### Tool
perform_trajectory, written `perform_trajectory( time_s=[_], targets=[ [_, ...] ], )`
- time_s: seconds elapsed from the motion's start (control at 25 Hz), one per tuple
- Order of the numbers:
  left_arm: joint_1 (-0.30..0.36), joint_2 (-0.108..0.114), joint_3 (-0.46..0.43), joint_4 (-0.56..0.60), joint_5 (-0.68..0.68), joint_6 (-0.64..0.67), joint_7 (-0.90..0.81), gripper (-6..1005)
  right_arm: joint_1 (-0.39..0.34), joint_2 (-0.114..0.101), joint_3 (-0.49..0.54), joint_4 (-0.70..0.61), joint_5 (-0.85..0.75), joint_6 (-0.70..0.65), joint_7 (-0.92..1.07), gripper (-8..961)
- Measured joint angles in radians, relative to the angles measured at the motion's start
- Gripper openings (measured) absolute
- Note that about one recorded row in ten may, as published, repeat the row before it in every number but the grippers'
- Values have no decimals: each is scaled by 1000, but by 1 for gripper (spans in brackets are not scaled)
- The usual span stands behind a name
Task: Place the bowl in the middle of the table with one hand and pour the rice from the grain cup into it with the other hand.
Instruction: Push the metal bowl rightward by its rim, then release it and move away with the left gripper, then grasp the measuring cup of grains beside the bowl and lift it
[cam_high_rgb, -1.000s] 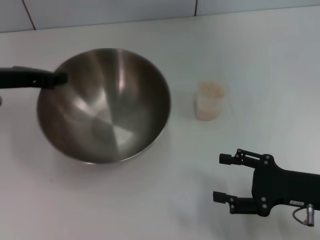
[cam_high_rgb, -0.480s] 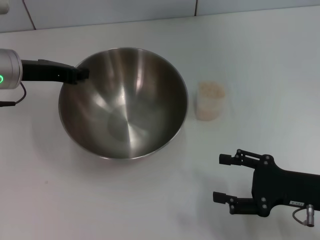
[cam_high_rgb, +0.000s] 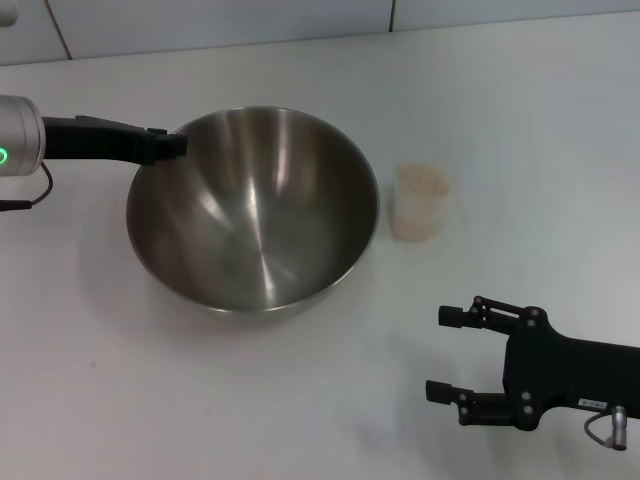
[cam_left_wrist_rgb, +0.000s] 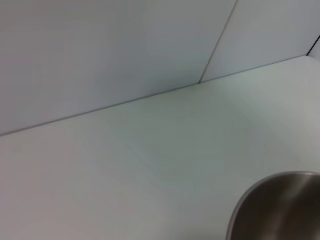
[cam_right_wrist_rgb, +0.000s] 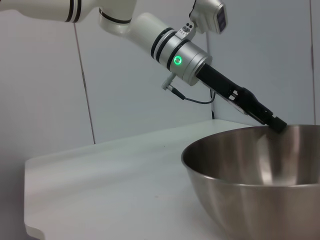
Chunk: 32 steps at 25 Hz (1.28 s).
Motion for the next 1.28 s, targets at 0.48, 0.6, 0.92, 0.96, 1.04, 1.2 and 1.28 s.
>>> perform_trajectory(
  time_s=[0.48,0.6,0.92,0.96,1.04,1.2,1.28],
  targets=[
    [123,5,-2,236,-90,120,91,598,0,3,310,151,20,207,-22,812],
    [224,9,-13,355,-164,311,322,671,10,3,425,198,26,247,-56,811],
    [342,2,-10,381,-235,379,524,815,81,3,588,282,29,364,-144,810],
    [349,3,-12,378,-247,380,531,827,103,3,588,291,29,389,-148,810],
    [353,3,-12,376,-254,381,534,827,114,3,588,296,29,400,-151,809],
    [358,5,-11,374,-260,382,536,827,150,3,587,307,29,434,-153,808],
    [359,5,-9,368,-257,381,536,827,165,3,588,308,29,442,-154,808]
  ],
)
